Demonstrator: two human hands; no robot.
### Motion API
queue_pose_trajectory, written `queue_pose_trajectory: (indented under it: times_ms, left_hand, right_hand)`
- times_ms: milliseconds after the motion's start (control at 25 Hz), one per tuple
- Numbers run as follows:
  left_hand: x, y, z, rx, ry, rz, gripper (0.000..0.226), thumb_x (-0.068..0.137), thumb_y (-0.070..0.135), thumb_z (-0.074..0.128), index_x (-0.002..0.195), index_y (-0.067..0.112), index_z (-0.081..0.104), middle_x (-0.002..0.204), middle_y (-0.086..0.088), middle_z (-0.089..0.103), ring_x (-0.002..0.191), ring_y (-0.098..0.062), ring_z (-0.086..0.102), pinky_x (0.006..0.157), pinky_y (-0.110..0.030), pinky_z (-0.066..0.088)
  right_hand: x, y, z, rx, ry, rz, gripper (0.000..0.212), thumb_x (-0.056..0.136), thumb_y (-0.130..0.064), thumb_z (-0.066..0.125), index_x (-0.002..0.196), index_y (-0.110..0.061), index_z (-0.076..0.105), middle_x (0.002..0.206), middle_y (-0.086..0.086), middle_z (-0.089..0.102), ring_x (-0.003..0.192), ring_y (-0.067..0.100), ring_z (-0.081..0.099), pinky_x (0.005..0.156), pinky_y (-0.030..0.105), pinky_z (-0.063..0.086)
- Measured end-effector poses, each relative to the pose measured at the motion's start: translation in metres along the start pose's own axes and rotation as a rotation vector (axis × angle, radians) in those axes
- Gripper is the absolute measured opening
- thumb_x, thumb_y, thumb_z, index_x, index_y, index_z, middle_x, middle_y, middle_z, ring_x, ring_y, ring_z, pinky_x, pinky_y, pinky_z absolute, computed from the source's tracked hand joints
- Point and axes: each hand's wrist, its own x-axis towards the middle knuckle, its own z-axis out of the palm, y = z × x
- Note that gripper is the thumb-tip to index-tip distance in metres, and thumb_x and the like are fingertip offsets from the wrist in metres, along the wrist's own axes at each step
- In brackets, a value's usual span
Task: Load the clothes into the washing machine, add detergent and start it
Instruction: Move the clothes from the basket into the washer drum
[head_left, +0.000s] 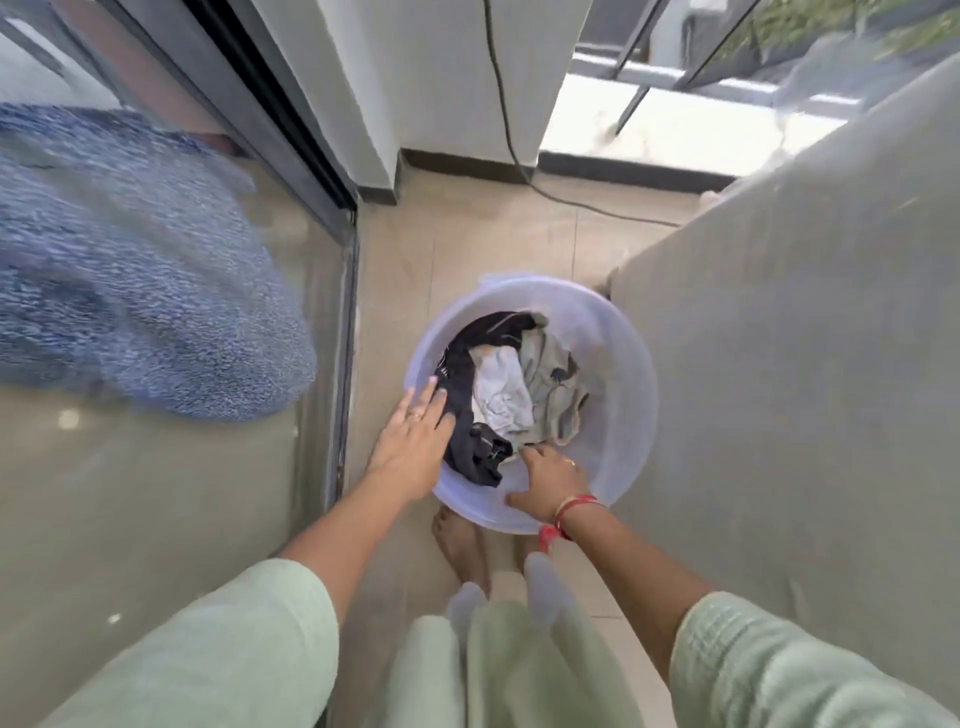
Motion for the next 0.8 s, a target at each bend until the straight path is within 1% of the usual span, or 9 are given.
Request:
queue_pose_trajectory:
  times_ms: [160, 240, 320, 400, 480, 520, 600, 680, 800]
  left_hand:
    - [0.059, 0.010, 0.035, 0.223, -0.144, 0.190, 0.062, 0.097, 0.023, 0.037, 0.150, 0.021, 0.004, 0.158, -0.014, -0.002, 0.144, -0.033, -0.010, 0.113, -0.051, -0.010]
    - [0.073, 0.018, 0.049, 0.231, -0.270, 0.186, 0.058, 0.099, 0.019, 0.036, 0.149, 0.028, 0.008, 0.158, -0.012, 0.001, 0.145, -0.032, -0.004, 0.111, -0.057, -0.008]
    - [0.083, 0.021, 0.051, 0.122, -0.321, 0.084, 0.050, 0.099, 0.016, 0.034, 0.147, 0.029, 0.024, 0.157, -0.012, 0.010, 0.145, -0.032, 0.007, 0.113, -0.057, -0.001]
    - [0.091, 0.020, 0.047, -0.020, -0.278, 0.009, 0.039, 0.096, 0.011, 0.038, 0.133, 0.022, 0.047, 0.147, -0.011, 0.035, 0.137, -0.031, 0.029, 0.114, -0.052, 0.010]
    - [0.086, 0.016, 0.039, -0.262, -0.215, -0.064, 0.031, 0.088, 0.003, 0.043, 0.113, 0.016, 0.056, 0.122, -0.010, 0.056, 0.118, -0.030, 0.050, 0.104, -0.043, 0.031]
    - [0.079, 0.012, 0.035, -0.401, -0.171, -0.102, 0.030, 0.084, 0.002, 0.043, 0.108, 0.014, 0.055, 0.114, -0.011, 0.058, 0.109, -0.033, 0.054, 0.092, -0.040, 0.040]
    - [0.049, 0.010, 0.013, -0.574, -0.074, -0.142, 0.029, 0.081, 0.002, 0.044, 0.108, 0.011, 0.049, 0.110, -0.013, 0.058, 0.099, -0.037, 0.057, 0.075, -0.040, 0.044]
    - [0.014, 0.011, -0.012, -0.651, 0.043, -0.171, 0.029, 0.082, 0.002, 0.043, 0.110, 0.010, 0.046, 0.109, -0.012, 0.056, 0.093, -0.038, 0.057, 0.070, -0.038, 0.043]
    - [-0.039, 0.020, -0.064, -0.736, 0.157, -0.172, 0.025, 0.082, 0.002, 0.042, 0.104, 0.014, 0.043, 0.102, -0.012, 0.052, 0.087, -0.039, 0.056, 0.069, -0.043, 0.047]
  right_hand:
    - [0.057, -0.008, 0.045, 0.074, -0.078, -0.004, 0.095, 0.073, -0.057, 0.065, 0.147, -0.023, 0.018, 0.153, 0.005, 0.021, 0.137, 0.029, 0.028, 0.109, 0.055, 0.024]
    - [0.076, -0.013, 0.059, 0.179, -0.130, 0.079, 0.080, 0.078, -0.053, 0.063, 0.143, -0.023, 0.028, 0.150, 0.005, 0.024, 0.135, 0.031, 0.033, 0.108, 0.056, 0.024]
    - [0.090, -0.019, 0.068, 0.249, -0.142, 0.166, 0.048, 0.087, -0.041, 0.055, 0.129, -0.021, 0.044, 0.140, 0.007, 0.038, 0.127, 0.034, 0.042, 0.107, 0.057, 0.024]
    - [0.093, -0.022, 0.069, 0.379, -0.068, 0.222, 0.028, 0.093, -0.028, 0.046, 0.117, -0.018, 0.053, 0.129, 0.011, 0.051, 0.119, 0.035, 0.050, 0.106, 0.057, 0.028]
    - [0.079, -0.020, 0.063, 0.557, 0.068, 0.259, 0.020, 0.096, -0.022, 0.039, 0.106, -0.014, 0.055, 0.117, 0.011, 0.059, 0.109, 0.033, 0.055, 0.103, 0.053, 0.034]
    - [0.067, -0.019, 0.056, 0.623, 0.153, 0.269, 0.018, 0.097, -0.021, 0.037, 0.101, -0.015, 0.054, 0.110, 0.009, 0.061, 0.105, 0.031, 0.056, 0.100, 0.049, 0.036]
    - [0.026, -0.019, 0.034, 0.731, 0.330, 0.208, 0.016, 0.099, -0.019, 0.037, 0.088, -0.015, 0.048, 0.092, 0.010, 0.062, 0.094, 0.032, 0.057, 0.085, 0.040, 0.041]
    - [-0.018, -0.022, 0.011, 0.817, 0.463, 0.087, 0.017, 0.099, -0.018, 0.038, 0.083, -0.014, 0.043, 0.074, 0.007, 0.055, 0.080, 0.034, 0.056, 0.069, 0.039, 0.038]
    - [-0.090, -0.029, -0.028, 0.918, 0.551, -0.018, 0.018, 0.099, -0.018, 0.040, 0.083, -0.014, 0.045, 0.069, 0.001, 0.052, 0.069, 0.025, 0.051, 0.063, 0.034, 0.035]
